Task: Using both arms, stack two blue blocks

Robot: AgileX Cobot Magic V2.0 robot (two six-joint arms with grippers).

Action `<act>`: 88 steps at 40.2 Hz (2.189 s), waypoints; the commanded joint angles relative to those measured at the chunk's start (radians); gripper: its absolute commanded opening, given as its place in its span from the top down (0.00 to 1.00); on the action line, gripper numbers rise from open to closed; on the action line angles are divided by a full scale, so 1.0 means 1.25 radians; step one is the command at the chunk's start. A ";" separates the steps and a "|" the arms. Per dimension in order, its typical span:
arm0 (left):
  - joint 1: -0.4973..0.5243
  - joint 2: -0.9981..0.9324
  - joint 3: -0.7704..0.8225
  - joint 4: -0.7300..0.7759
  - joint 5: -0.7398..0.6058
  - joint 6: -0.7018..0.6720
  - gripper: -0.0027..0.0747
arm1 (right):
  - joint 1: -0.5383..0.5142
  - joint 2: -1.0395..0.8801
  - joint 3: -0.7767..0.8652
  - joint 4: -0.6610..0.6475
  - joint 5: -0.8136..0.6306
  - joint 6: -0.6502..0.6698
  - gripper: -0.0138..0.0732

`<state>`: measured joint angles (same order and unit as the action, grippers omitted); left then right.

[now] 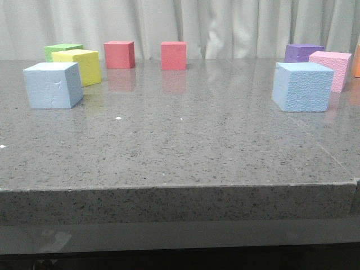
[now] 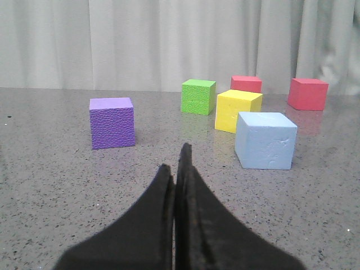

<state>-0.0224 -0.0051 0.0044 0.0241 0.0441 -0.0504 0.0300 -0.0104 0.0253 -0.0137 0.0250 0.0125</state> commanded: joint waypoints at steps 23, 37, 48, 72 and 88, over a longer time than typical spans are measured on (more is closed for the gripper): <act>-0.006 -0.014 0.001 -0.006 -0.067 0.001 0.99 | -0.002 -0.015 -0.002 0.000 -0.072 -0.004 0.92; -0.006 -0.014 -0.009 -0.019 -0.133 0.001 0.99 | -0.002 -0.015 -0.006 0.000 -0.111 -0.004 0.92; -0.006 0.012 -0.239 -0.026 -0.007 -0.001 0.99 | -0.002 -0.004 -0.212 0.004 0.081 -0.004 0.92; -0.006 0.357 -0.621 -0.026 0.353 -0.001 0.99 | -0.002 0.301 -0.518 0.004 0.350 -0.004 0.92; -0.006 0.405 -0.591 -0.026 0.357 -0.001 0.99 | -0.002 0.327 -0.518 0.004 0.341 -0.004 0.92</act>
<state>-0.0224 0.4901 -0.7136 0.0000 0.5672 -0.0504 0.0300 0.3836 -0.5902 0.0000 0.5326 0.0125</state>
